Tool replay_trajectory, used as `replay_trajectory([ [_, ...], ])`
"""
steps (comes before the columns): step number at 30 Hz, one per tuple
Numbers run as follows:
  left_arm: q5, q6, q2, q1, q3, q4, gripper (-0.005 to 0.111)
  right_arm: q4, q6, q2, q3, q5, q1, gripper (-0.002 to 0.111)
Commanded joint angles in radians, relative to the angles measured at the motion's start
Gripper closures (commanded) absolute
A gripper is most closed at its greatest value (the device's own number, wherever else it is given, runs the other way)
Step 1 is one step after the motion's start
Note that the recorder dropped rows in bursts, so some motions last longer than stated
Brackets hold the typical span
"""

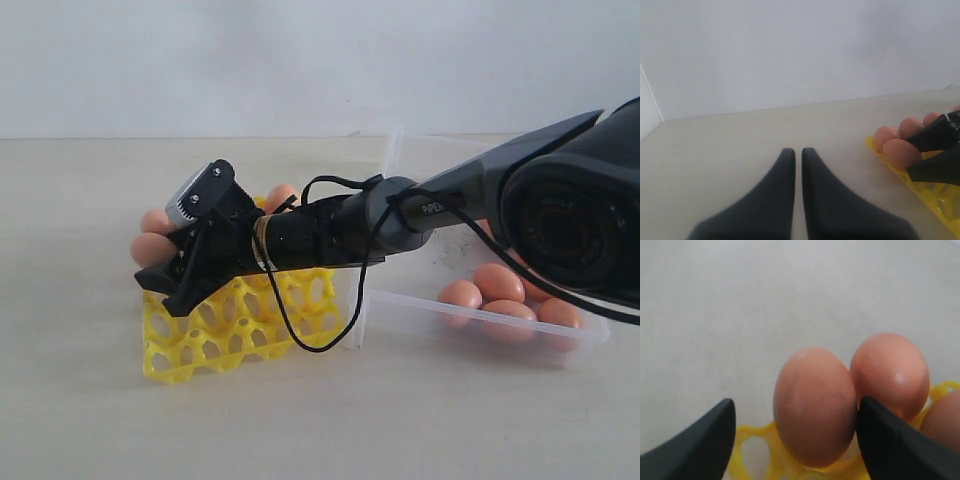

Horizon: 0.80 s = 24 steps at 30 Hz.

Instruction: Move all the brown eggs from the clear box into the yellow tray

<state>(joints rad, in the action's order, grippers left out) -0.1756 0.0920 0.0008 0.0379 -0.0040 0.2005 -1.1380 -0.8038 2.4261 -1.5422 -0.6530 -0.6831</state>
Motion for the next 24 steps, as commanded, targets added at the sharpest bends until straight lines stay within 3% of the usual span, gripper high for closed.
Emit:
replay_trajectory([
  [1, 0.003, 0.005, -0.001, -0.005, 0.004, 0.0, 0.103, -0.02, -0.033, 0.038, 0.025, 0.149, 0.005, 0.039],
  [24, 0.003, 0.005, -0.001, -0.005, 0.004, 0.0, 0.103, 0.061, -0.018, 0.038, 0.025, 0.284, 0.005, 0.039],
])
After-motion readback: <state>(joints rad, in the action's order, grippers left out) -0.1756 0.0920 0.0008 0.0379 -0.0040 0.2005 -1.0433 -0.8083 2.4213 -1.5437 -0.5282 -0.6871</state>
